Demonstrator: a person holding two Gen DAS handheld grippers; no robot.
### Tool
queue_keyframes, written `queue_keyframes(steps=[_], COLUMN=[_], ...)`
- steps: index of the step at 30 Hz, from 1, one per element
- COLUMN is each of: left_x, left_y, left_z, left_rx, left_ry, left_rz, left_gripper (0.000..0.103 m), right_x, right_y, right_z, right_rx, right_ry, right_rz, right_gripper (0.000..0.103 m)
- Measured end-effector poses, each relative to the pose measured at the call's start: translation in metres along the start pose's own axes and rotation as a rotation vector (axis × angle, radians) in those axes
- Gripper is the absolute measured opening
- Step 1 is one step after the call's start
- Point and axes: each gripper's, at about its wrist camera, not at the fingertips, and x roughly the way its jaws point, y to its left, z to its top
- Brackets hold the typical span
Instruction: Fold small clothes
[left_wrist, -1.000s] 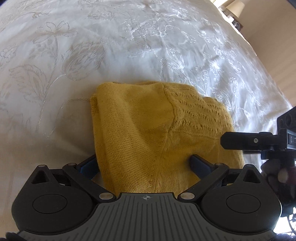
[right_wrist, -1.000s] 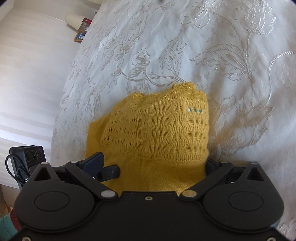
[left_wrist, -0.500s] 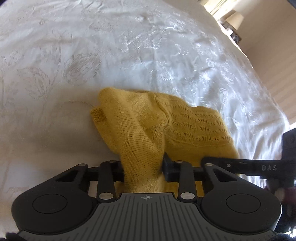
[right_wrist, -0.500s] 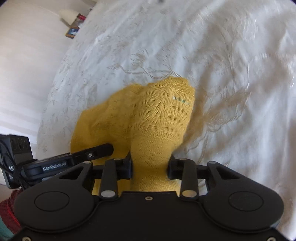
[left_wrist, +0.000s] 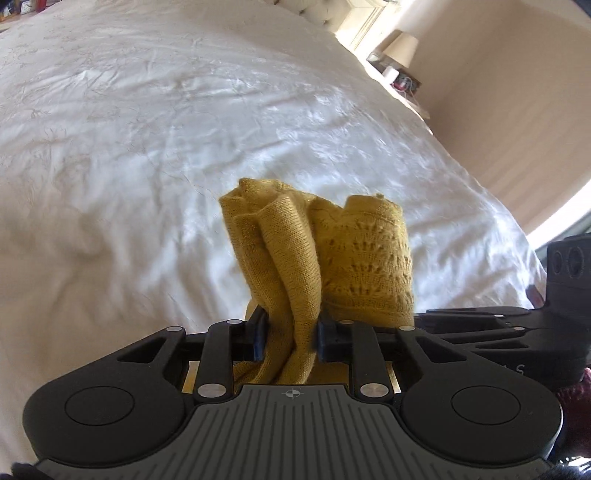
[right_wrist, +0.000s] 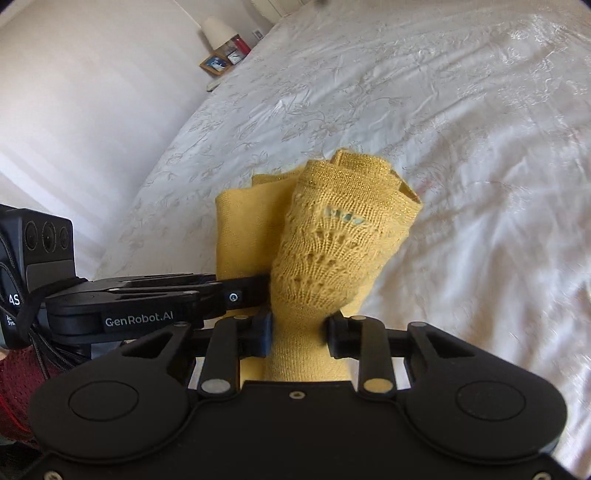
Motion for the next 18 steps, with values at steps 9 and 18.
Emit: queue_keyframes(steps=[9,18], left_x=[-0.02,0.05], left_y=[-0.05,-0.013], left_z=[-0.046,-0.055], left_rx=[-0.116,0.015], left_ry=[-0.011,0.045], left_rz=[0.022,0.487], left_gripper=[0.022,0.024], right_x=[-0.05,-0.032], right_y=[-0.03,-0.113], right_z=[-0.026,-0.034], right_rx=[0.074,0.013], right_ry=[0.032,0.01], right_rz=[0.173,-0.343], right_gripper=[0.039,0.055])
